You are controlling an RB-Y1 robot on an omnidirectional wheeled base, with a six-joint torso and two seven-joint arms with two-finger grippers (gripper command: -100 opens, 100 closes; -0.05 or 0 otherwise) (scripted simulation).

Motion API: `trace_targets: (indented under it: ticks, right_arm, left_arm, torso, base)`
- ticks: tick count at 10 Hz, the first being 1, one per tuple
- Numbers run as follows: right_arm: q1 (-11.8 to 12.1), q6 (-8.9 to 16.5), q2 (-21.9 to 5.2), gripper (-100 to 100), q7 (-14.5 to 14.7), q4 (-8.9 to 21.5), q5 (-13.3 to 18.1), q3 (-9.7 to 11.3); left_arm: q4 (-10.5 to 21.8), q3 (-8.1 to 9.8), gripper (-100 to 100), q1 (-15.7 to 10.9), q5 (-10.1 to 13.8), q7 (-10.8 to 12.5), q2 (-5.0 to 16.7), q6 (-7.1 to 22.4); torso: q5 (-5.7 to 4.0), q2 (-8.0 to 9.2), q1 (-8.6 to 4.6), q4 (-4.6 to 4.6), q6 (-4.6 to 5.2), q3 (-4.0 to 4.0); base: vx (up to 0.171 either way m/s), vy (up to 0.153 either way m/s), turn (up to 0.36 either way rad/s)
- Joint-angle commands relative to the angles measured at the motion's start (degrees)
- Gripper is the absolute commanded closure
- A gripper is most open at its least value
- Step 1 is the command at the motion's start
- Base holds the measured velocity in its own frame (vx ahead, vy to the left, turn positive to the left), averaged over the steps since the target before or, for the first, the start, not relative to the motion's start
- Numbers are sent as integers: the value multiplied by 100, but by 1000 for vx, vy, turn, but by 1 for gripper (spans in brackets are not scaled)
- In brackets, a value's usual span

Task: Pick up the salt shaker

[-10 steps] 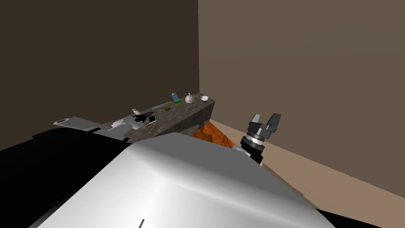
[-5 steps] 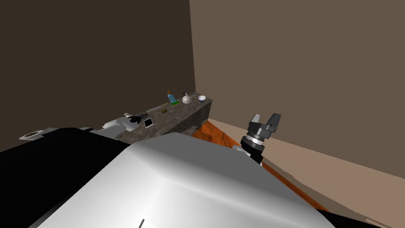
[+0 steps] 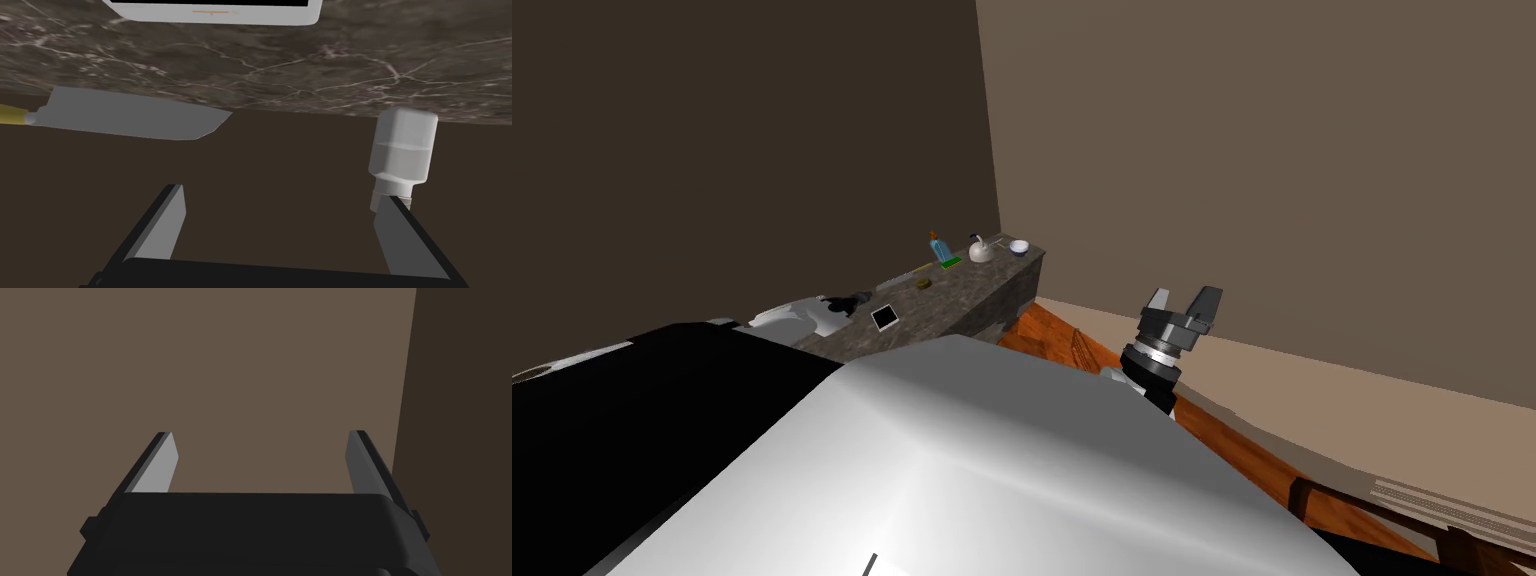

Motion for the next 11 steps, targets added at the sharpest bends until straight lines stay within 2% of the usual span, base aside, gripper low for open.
trace_targets:
  ticks: [1, 3, 4, 6, 7, 9, 10, 11]
  right_arm:
    - [0, 0, 0, 0, 0, 0, 0, 0]
    - [0, 0, 0, 0, 0, 0, 0, 0]
    - [0, 0, 0, 0, 0, 0, 0, 0]
    - [0, 0, 0, 0, 0, 0, 0, 0]
    - [0, 0, 0, 0, 0, 0, 0, 0]
    - [0, 0, 0, 0, 0, 0, 0, 0]
    - [0, 0, 0, 0, 0, 0, 0, 0]
    - [1, 0, 0, 0, 0, 0, 0, -1]
  left_arm:
    - [-167, 28, -100, 167, 72, 100, 61, 146]
    - [-206, -205, -100, 396, 423, 401, 240, 368]
    - [-206, -205, -100, 396, 423, 401, 240, 368]
    - [-253, -411, -100, 610, 753, 667, 389, 562]
    - [-253, -411, -100, 610, 753, 667, 389, 562]
    - [-302, -586, -100, 802, 1047, 891, 509, 723]
    - [-302, -586, -100, 802, 1047, 891, 509, 723]
    - [-327, -659, -100, 886, 1175, 986, 558, 790]
  torso:
    - [0, 0, 0, 0, 0, 0]
    - [-2, -2, -8, 0, 2, -1]
    - [1, 4, 11, 1, 1, 2]
    - [1, 1, 1, 1, -1, 1]
    - [2, 3, 7, 1, 0, 2]
    - [0, -2, -3, 0, -1, -1]
    - [1, 0, 1, 1, 0, 1]
    - [2, -6, 0, 0, -5, -2]
  base:
    - [-56, 69, -105]
    - [-69, 96, -209]
    - [-69, 103, -86]
    - [-68, 94, -172]
    - [-60, 83, -97]
    - [-71, 79, -156]
    - [-52, 82, -49]
    - [-57, 81, -70]
